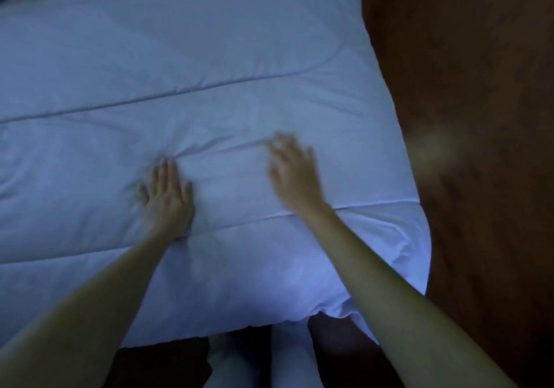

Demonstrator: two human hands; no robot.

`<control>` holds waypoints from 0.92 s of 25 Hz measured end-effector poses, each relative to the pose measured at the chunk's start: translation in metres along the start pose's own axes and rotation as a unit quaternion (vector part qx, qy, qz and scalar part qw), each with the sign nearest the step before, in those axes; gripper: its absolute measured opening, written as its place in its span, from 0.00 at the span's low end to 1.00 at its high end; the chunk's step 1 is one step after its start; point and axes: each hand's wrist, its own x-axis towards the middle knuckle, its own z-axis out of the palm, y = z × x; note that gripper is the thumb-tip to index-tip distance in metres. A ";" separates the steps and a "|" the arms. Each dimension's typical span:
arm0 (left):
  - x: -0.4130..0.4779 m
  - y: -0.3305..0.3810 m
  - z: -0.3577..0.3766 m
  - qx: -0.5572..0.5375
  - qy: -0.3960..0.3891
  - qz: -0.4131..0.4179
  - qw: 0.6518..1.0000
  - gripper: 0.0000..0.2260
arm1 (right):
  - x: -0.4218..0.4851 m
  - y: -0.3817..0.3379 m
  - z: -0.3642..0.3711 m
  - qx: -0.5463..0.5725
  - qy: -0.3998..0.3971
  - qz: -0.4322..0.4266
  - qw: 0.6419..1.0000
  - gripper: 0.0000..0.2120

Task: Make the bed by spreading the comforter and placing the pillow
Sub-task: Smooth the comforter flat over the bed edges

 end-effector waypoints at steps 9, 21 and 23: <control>0.012 -0.027 0.002 0.000 -0.030 -0.086 0.996 0.28 | 0.115 0.037 0.016 -0.138 -0.078 -0.111 0.981 0.32; 0.021 -0.004 -0.035 -0.001 -0.162 -0.089 0.983 0.29 | -0.121 0.138 -0.026 -0.012 0.078 0.411 0.908 0.29; 0.018 0.015 -0.046 0.048 -0.232 -0.054 0.970 0.28 | -0.153 0.134 -0.026 -0.005 -0.017 0.476 0.879 0.29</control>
